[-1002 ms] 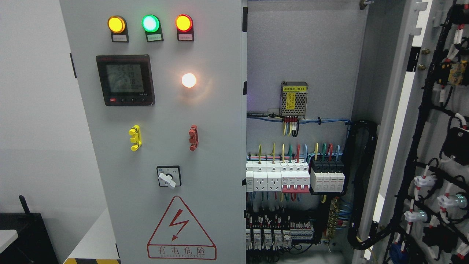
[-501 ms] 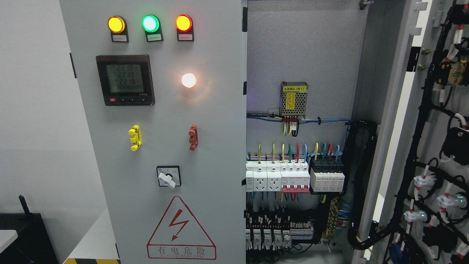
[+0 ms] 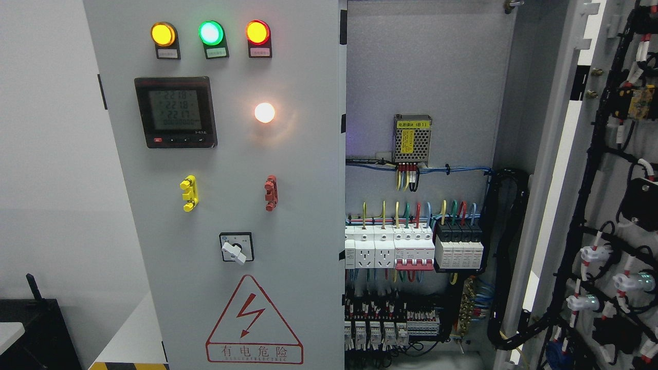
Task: Open door with both hands
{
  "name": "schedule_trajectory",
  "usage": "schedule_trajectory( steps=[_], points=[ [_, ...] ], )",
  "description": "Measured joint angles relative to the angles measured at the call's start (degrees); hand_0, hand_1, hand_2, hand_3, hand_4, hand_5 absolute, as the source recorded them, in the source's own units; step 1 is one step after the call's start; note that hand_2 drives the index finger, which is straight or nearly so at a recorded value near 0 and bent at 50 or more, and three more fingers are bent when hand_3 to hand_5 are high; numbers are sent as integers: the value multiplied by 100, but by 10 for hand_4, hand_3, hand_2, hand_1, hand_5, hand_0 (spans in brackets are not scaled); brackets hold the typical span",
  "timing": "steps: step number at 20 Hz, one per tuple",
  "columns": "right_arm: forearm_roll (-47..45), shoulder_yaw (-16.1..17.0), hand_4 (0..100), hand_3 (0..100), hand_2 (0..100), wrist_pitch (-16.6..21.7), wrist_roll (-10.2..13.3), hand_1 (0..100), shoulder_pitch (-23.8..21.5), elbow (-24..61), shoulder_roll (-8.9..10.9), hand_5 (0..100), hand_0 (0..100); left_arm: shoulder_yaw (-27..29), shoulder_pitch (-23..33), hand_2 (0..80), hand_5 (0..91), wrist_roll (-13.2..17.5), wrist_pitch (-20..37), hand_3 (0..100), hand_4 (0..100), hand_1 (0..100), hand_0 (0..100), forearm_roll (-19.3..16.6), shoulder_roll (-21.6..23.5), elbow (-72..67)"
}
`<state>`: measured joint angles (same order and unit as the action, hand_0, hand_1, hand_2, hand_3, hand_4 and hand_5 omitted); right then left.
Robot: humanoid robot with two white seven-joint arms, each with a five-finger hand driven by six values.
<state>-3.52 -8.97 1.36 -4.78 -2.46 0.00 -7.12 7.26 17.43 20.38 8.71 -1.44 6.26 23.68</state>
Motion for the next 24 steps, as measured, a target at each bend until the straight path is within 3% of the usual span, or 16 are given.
schedule_trajectory(
  steps=[8, 15, 24],
  points=[
    [0, 0, 0, 0, 0, 0, 0, 0, 0, 0, 0, 0, 382, 221, -382, 0, 0, -637, 13, 0, 0, 0, 0, -514, -318, -934],
    [-2, 3, 0, 0, 0, 0, 0, 0, 2, 34, 0, 0, 382, 451, -627, 0, 0, -723, 4, 0, 0, 0, 0, -1069, -462, -1602],
    [-3, 8, 0, 0, 0, 0, 7, 0, -64, 577, 101, 0, 382, 573, -753, 0, 0, -727, -8, 0, 0, 0, 0, -1288, -555, -2030]
  ],
)
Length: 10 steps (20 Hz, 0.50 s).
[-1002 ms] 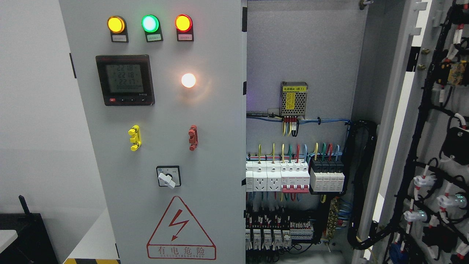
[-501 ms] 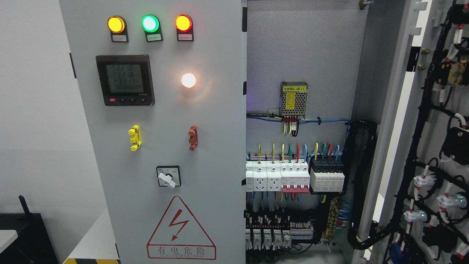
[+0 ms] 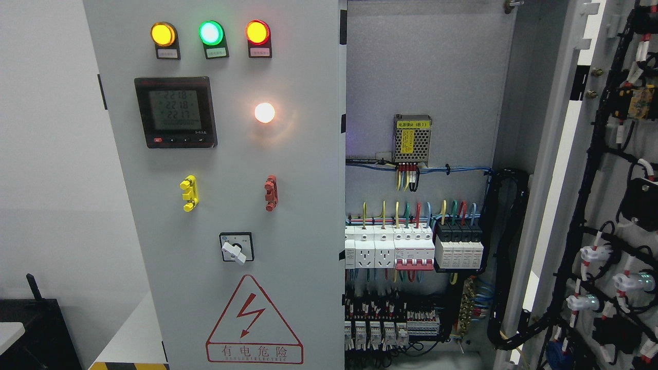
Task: Open door with both hands
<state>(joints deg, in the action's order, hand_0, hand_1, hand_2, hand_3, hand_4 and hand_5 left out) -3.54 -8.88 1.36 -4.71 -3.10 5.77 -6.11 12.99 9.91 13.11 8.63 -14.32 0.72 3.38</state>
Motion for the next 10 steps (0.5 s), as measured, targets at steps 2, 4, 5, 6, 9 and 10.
schedule_trajectory(
  steps=[2, 4, 5, 6, 9, 10],
  points=[
    [-5, 3, 0, 0, 0, 0, 14, 0, -117, 252, 91, 0, 382, -9, -15, 0, 0, -1, -19, 0, 0, 0, 0, -9, -12, -54],
    [-8, 6, 0, 0, 0, -2, 26, 0, -282, 578, 180, 0, 382, -22, -37, 0, 0, -1, -54, 0, 0, 0, 0, -20, -21, -102],
    [-9, 16, 0, 0, 0, -3, 33, 0, -358, 734, 213, 0, 382, -33, -43, 0, 0, -2, -67, 0, 0, 0, 0, -20, -26, -121],
    [-10, 31, 0, 0, 0, -5, 43, 0, -442, 910, 249, 0, 382, -52, -50, 0, 0, -5, -74, 0, 0, 0, 0, -16, -30, -142],
    [-11, 83, 0, 0, 0, -10, 62, 0, -696, 1432, 334, 0, 382, -129, -82, 0, 0, -161, -85, 0, 0, 0, 0, 77, -48, -187],
    [-9, 96, 0, 0, 0, -11, 62, 0, -788, 1619, 359, 0, 382, -169, -97, 0, 0, -184, -88, 0, 0, 0, 0, 156, -71, -202]
  ],
)
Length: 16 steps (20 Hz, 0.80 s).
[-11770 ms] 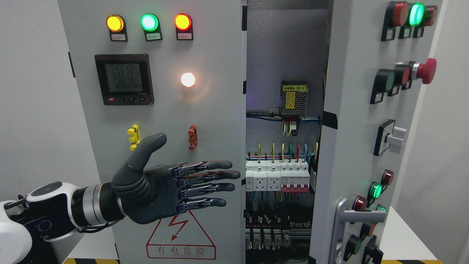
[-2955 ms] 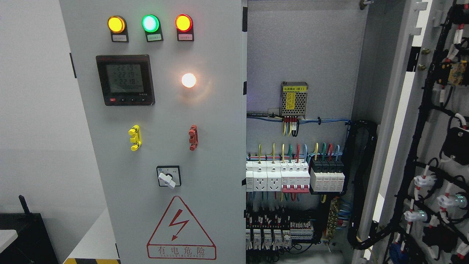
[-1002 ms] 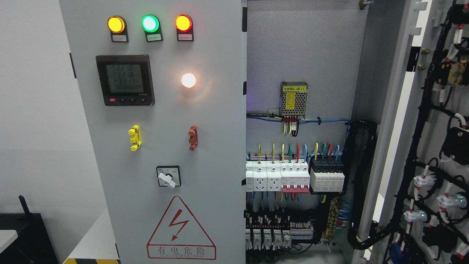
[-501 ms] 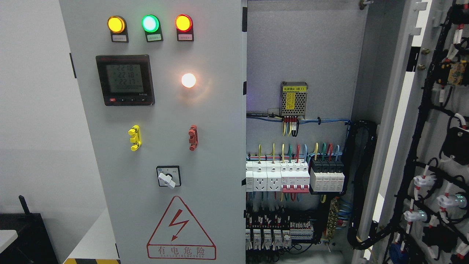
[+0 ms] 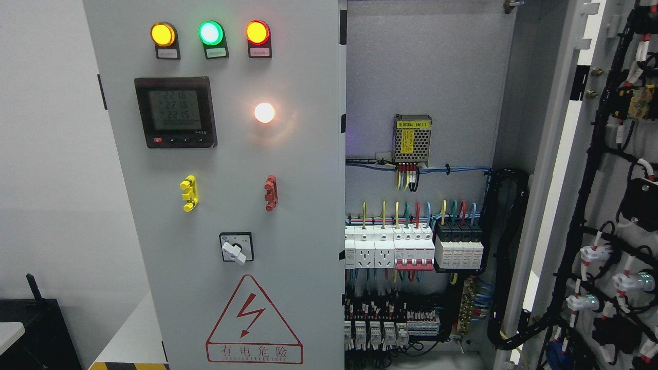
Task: Open door with both hands
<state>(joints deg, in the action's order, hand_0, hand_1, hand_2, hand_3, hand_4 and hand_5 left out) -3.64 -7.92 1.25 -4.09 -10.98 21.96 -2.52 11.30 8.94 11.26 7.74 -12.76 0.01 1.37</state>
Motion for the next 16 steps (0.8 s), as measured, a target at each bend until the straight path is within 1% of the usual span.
schedule_trajectory(
  steps=[2, 6, 8, 16],
  points=[
    [7, 19, 0, 0, 0, -1, 1, 0, -232, 401, 41, 0, 382, -107, -24, 0, 0, -67, -7, 0, 0, 0, 0, 205, -33, -22],
    [22, 36, 0, 0, 0, 7, 8, 0, -755, 1266, 115, 0, 382, -358, -79, 0, 0, -90, -61, 0, 0, 0, 0, 504, -83, -57],
    [30, 37, 0, 0, 0, 86, 12, 0, -1072, 1736, 198, 0, 382, -486, -100, 0, 0, -115, -66, 0, 0, 0, 0, 644, -105, -62],
    [35, 28, 0, 0, 0, 386, 21, 0, -2332, 3674, 443, 0, 382, -818, -149, 0, 0, -81, -93, 0, 0, 0, 0, 957, -164, 11]
  ],
)
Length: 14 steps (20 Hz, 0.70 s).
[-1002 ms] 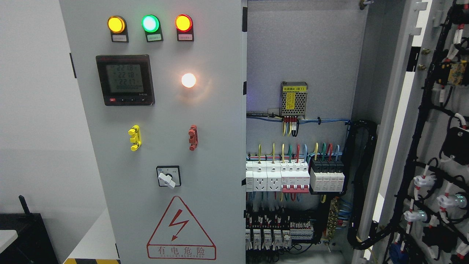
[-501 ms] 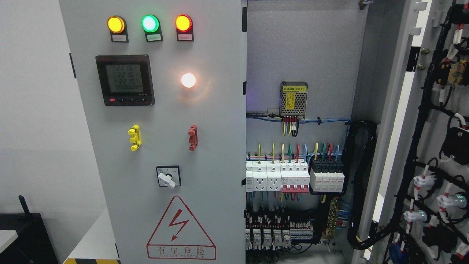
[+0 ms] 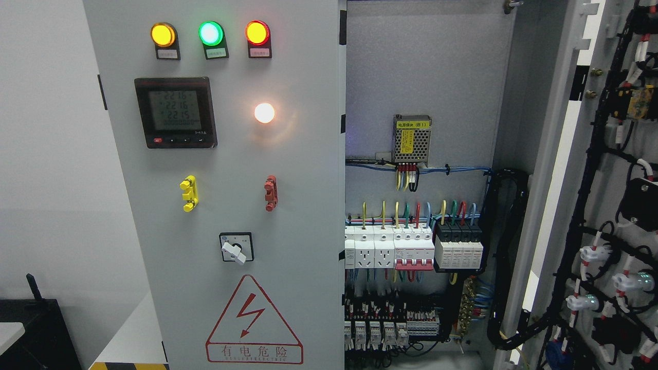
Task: Open door with both hands
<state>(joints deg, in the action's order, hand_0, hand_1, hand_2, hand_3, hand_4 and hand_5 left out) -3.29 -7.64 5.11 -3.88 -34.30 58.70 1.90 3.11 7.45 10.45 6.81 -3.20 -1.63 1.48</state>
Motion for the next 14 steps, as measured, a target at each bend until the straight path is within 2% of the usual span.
schedule_trajectory(
  steps=[6, 14],
  points=[
    [2, -113, 0, 0, 0, 451, -25, 0, -819, 1353, 200, 0, 382, -131, -121, 0, 0, 21, 108, 0, 0, 0, 0, 394, -23, 176],
    [2, -276, 0, 0, 0, 864, -26, 0, -1354, 2772, 477, 0, 382, -224, -339, 0, 0, 25, 133, 0, 0, 0, 0, 595, -40, 336]
  ],
)
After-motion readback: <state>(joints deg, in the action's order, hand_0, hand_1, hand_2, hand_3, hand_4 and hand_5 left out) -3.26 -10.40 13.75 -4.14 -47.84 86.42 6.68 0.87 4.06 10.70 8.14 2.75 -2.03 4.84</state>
